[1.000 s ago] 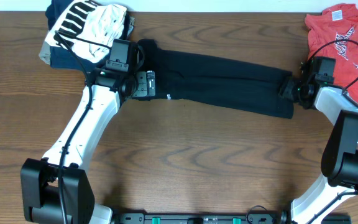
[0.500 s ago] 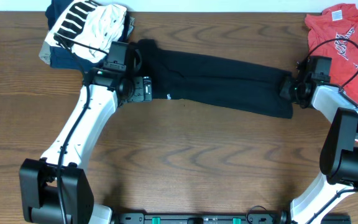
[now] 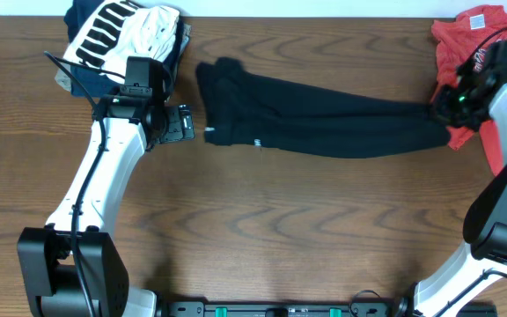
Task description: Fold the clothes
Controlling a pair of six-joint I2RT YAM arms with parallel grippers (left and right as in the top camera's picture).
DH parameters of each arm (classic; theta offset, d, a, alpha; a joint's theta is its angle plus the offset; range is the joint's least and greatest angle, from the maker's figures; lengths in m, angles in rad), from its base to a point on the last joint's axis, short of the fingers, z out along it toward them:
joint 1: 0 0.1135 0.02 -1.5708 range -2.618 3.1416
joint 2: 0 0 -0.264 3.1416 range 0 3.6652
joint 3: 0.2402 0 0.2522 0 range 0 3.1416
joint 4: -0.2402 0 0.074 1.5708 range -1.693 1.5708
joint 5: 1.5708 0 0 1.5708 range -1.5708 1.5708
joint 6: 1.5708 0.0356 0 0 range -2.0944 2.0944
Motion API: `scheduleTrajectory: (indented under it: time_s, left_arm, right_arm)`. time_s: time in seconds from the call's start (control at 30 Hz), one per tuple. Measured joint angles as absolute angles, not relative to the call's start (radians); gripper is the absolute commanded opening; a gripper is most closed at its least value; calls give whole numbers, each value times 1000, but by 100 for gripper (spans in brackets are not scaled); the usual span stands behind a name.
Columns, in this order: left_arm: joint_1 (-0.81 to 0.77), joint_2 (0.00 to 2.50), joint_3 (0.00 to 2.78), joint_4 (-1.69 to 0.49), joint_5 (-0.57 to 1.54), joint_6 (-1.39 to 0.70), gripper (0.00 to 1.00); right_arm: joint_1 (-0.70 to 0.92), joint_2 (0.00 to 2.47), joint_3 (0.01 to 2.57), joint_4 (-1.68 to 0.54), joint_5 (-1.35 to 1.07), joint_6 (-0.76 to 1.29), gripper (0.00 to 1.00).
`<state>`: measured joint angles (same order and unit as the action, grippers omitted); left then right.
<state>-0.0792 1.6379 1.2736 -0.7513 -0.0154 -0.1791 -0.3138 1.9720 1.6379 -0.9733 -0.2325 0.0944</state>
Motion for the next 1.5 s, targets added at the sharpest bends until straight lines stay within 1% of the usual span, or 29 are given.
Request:
scheduleTrajectory:
  time_s: [0.2, 0.37, 0.47, 0.73, 0.9, 1.07, 1.13, 1.17, 1.2, 1.23, 1.27, 1.3, 1.33, 1.5]
  left_arm:
    - [-79, 1638, 1274, -752, -16, -179, 98]
    - [-79, 1638, 1274, -752, -16, -179, 98]
    - [-79, 1638, 1274, -752, -15, -179, 98]
    - [-79, 1638, 1274, -736, -16, -179, 98]
    - [-79, 1638, 1274, -717, -15, -179, 98]
    - [-79, 1638, 1274, -713, -15, -179, 98]
    - [-79, 1638, 1274, -713, -15, -179, 98]
    - [-79, 1638, 1274, -713, -15, -179, 98]
    - [-79, 1638, 1274, -713, -15, -179, 98]
    - [-79, 1638, 1274, -712, -16, -179, 98]
    - [-79, 1638, 1274, -710, -15, -179, 98]
    - [-79, 1638, 1274, -706, -16, -179, 98]
    - [-79, 1638, 1274, -703, -16, -179, 98]
    - [-79, 1638, 1274, -683, -15, -179, 98]
  right_arm:
    - [-327, 1972, 1754, -1097, -233, 38, 1]
    - [-303, 1972, 1773, -1122, -230, 21, 1]
    - [-248, 1972, 1773, -1121, -227, 17, 1]
    - [-34, 1972, 1773, -1045, -198, 39, 1]
    - [56, 1979, 1773, -999, -171, 69, 1]
    - [137, 2044, 1773, -939, -161, 107, 1]
    - [162, 2085, 1773, -921, -160, 123, 9]
    - [174, 2101, 1773, -915, -161, 131, 17]
    - [186, 2121, 1773, -905, -167, 139, 35]
    - [198, 2136, 1773, -894, -173, 142, 49]
    - [208, 2146, 1773, -884, -185, 142, 59]
    - [222, 2154, 1772, -865, -210, 137, 66]
    - [232, 2154, 1772, -853, -232, 131, 71]
    - [269, 2142, 1787, -850, -341, 96, 77]
